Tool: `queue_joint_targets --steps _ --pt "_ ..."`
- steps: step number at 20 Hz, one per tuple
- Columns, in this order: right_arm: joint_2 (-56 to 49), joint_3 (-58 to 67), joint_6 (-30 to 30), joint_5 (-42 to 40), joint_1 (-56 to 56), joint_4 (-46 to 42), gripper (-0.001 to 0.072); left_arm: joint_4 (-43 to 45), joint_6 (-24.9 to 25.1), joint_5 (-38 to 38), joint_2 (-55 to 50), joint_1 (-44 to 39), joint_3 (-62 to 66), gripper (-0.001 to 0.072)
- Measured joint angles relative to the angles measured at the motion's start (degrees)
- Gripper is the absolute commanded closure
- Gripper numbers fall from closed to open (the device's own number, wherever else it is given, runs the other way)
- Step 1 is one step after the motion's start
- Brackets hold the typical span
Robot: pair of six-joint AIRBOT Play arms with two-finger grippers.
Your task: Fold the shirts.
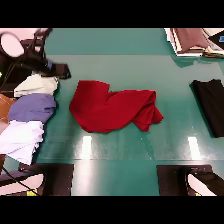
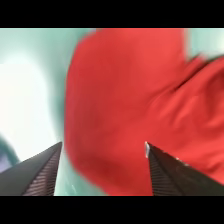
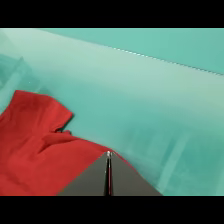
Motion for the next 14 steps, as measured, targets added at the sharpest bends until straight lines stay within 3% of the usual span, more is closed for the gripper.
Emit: queue_joint_targets --steps 6,12,13,14 --pt "-2.97 0.07 0.00 0.68 0.00 0.33 0.0692 -8.04 2.54 8.11 -0.11 6.78 -19.61 0.0093" --pt "-6.49 0.07 0.00 1.25 -0.02 0.48 0.0691 -12.15 3.63 15.67 -1.70 3.37 -26.56 0.0095" --pt "-7.02 0.07 0.00 1.81 -0.02 0.44 0.0691 -12.41 3.61 15.96 -2.27 2.71 -26.93 0.0227" --pt "-7.52 0.07 0.00 2.62 -0.13 0.24 0.0691 -12.68 3.37 16.31 -2.69 2.25 -27.15 0.0459"
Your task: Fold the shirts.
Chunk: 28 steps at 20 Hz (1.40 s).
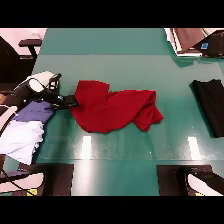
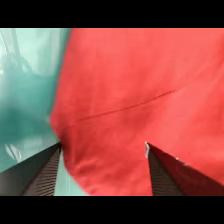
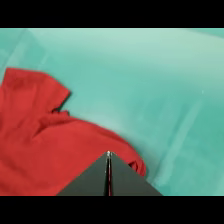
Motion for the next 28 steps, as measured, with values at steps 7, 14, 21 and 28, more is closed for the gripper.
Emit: queue_joint_targets --steps 7,14,21,28 --pt "-2.14 -7.67 0.02 8.41 -8.39 -1.16 0.0628 -0.48 -1.27 -1.07 -0.90 -1.07 5.14 0.0681" --pt "-2.64 -40.87 -2.97 0.26 -15.80 2.23 0.0191 -0.57 -0.44 -3.02 -1.01 -1.14 11.30 0.0682" --pt "-11.78 -50.42 -8.52 -12.00 -8.46 11.80 0.0487 -0.70 -0.24 -3.17 -1.01 -1.11 12.11 0.0681" --pt "-11.58 -42.84 -9.29 -13.90 -5.49 7.39 0.0693 0.24 0.11 -3.72 1.40 -1.09 13.99 0.0682"
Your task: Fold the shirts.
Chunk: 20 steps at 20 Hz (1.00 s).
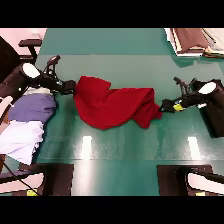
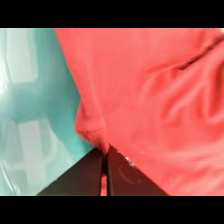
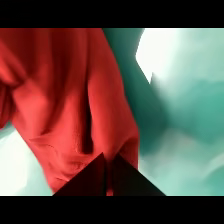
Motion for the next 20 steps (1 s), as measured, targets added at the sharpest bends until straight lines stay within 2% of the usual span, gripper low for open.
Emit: queue_joint_targets --steps 5,12,16,20 --pt "11.96 13.55 -0.09 5.51 -5.35 -5.73 0.0693 3.17 0.59 -0.79 11.21 0.76 11.39 0.0682" --pt "27.43 33.70 0.11 13.00 -15.19 -7.08 0.0693 4.37 0.96 -1.60 27.63 0.96 32.81 0.0683" --pt "29.68 42.88 1.16 17.29 -19.87 -7.17 0.0693 4.50 0.98 -2.45 31.30 0.98 41.81 0.0683" --pt "25.53 49.86 4.70 22.05 -21.49 -7.30 0.0694 5.07 1.05 -3.80 30.64 0.98 44.35 0.0682"
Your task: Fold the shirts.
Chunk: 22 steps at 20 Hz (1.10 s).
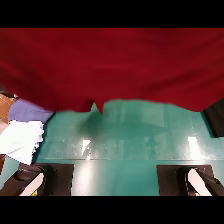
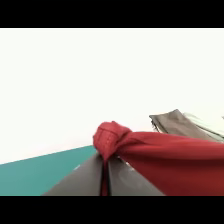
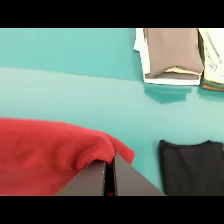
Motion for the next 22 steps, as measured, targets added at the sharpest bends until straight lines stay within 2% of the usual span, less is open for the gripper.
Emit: queue_joint_targets --steps 3,7,12,13,14,15,16,18,22 --pt "-6.12 1.31 3.54 4.26 0.61 -0.22 0.0693 1.92 0.09 -2.45 -5.07 0.00 -1.79 0.0682" --pt "-15.91 -4.24 6.95 6.27 5.46 -2.64 0.0693 3.96 0.13 -5.09 -18.73 0.02 -7.10 0.0682" --pt "-28.96 -12.00 8.81 1.86 12.92 -7.52 0.0693 3.74 -0.04 -5.40 -38.47 0.07 -10.60 0.0679" --pt "-31.17 -12.39 8.92 0.50 14.01 -8.02 0.0691 3.61 -0.11 -5.18 -41.46 0.07 -10.86 0.0531" --pt "-33.44 -12.35 9.03 -0.79 15.04 -8.26 0.0642 3.50 -0.26 -4.90 -43.60 0.07 -10.99 0.0231" --pt "-35.30 -11.80 9.11 -1.46 15.78 -8.41 0.0431 3.50 -0.35 -4.76 -45.27 0.09 -11.13 0.0163" --pt "-37.20 -10.73 9.11 -1.90 16.17 -8.48 0.0329 3.50 -0.52 -4.81 -46.36 0.13 -11.15 0.0175" --pt "-40.24 -8.09 9.22 -1.40 16.70 -8.61 0.0331 3.21 -0.61 -6.38 -47.74 0.76 -10.25 0.0176" --pt "-40.39 -8.55 7.23 1.42 15.65 -4.39 0.0332 3.08 -0.61 -15.32 -46.84 3.96 -10.56 0.0175"
